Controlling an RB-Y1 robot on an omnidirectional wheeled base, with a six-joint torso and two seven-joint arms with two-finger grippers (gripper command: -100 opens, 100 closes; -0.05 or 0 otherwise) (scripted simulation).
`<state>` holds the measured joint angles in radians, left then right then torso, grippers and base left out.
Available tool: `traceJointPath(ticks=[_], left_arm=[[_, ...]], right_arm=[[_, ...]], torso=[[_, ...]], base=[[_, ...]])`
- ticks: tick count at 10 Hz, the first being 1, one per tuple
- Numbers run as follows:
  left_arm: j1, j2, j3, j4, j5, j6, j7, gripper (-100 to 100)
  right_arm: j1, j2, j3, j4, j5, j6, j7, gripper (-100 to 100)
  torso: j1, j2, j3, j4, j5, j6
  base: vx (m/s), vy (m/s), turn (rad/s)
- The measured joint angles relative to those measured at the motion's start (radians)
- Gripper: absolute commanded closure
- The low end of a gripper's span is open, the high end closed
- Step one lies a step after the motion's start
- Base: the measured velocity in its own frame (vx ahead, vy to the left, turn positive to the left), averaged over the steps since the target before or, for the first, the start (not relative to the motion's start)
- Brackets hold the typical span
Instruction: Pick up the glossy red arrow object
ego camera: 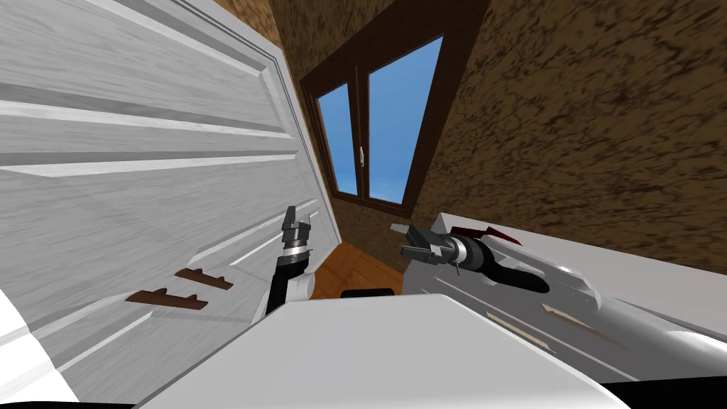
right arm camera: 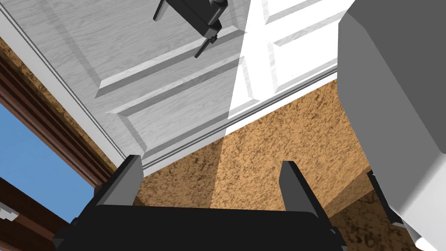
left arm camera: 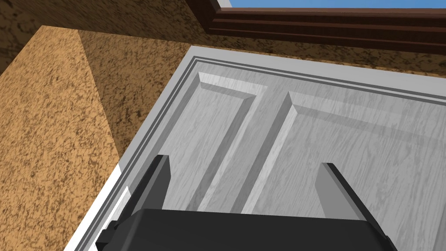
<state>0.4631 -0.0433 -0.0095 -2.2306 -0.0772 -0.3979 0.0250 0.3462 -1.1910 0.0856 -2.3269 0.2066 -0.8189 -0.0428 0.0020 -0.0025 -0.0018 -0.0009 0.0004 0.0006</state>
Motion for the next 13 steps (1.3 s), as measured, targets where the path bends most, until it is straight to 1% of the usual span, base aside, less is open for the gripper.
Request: traceJointPath(ticks=[2, 3, 4, 5, 7, 8, 9, 10, 12, 13], left_arm=[[0.000, 0.000, 0.000, 0.000, 0.000, 0.000, 0.000, 0], [0.000, 0.000, 0.000, 0.000, 0.000, 0.000, 0.000, 0], [0.000, 0.000, 0.000, 0.000, 0.000, 0.000, 0.000, 0], [0.000, 0.000, 0.000, 0.000, 0.000, 0.000, 0.000, 0], [0.000, 0.000, 0.000, 0.000, 0.000, 0.000, 0.000, 0], [0.000, 0.000, 0.000, 0.000, 0.000, 0.000, 0.000, 0], [0.000, 0.000, 0.000, 0.000, 0.000, 0.000, 0.000, 0], [0.000, 0.000, 0.000, 0.000, 0.000, 0.000, 0.000, 0], [0.000, 0.000, 0.000, 0.000, 0.000, 0.000, 0.000, 0], [0.000, 0.000, 0.000, 0.000, 0.000, 0.000, 0.000, 0]], right_arm=[[-0.018, -0.060, 0.015, -0.003, 0.018, -0.005, -0.009, -100], [-0.015, -0.091, 0.010, -0.001, 0.018, -0.011, -0.011, -100], [-0.031, -0.121, 0.021, 0.003, 0.029, -0.017, -0.016, -100], [-0.036, -0.151, 0.028, 0.001, 0.037, -0.020, -0.020, -100], [-0.031, -0.216, 0.021, -0.009, 0.045, -0.022, -0.024, -100], [-0.037, -0.248, 0.025, -0.006, 0.052, -0.029, -0.027, -100], [-0.043, -0.277, 0.033, -0.003, 0.057, -0.030, -0.027, -100], [-0.057, -0.308, 0.043, 0.000, 0.068, -0.034, -0.032, -100], [-0.060, -0.372, 0.045, -0.004, 0.076, -0.035, -0.036, -100], [-0.076, -0.402, 0.058, -0.003, 0.089, -0.036, -0.041, -100]], torso=[[0.001, -0.002, -0.001, 0.000, 0.000, 0.000], [0.000, 0.000, 0.000, 0.000, 0.000, 0.000], [0.000, -0.001, 0.000, 0.000, 0.000, 0.000], [0.000, -0.001, -0.001, 0.000, 0.000, 0.000], [0.000, -0.001, 0.000, 0.000, 0.000, 0.000], [0.000, -0.002, -0.001, 0.000, 0.000, 0.000], [0.000, 0.000, 0.000, 0.000, 0.000, 0.000], [0.000, 0.000, 0.000, 0.000, 0.000, 0.000], [0.000, 0.001, 0.000, 0.000, 0.000, 0.000], [0.000, 0.000, 0.000, 0.000, 0.000, 0.000]], base=[[0.063, 0.022, -0.002], [0.067, 0.015, -0.022], [0.078, 0.017, -0.012], [0.048, 0.014, 0.001], [0.082, 0.024, -0.032], [0.041, 0.012, 0.007], [0.066, 0.010, -0.058], [0.072, 0.016, -0.031], [0.055, 0.013, -0.025], [0.076, 0.012, -0.049]])
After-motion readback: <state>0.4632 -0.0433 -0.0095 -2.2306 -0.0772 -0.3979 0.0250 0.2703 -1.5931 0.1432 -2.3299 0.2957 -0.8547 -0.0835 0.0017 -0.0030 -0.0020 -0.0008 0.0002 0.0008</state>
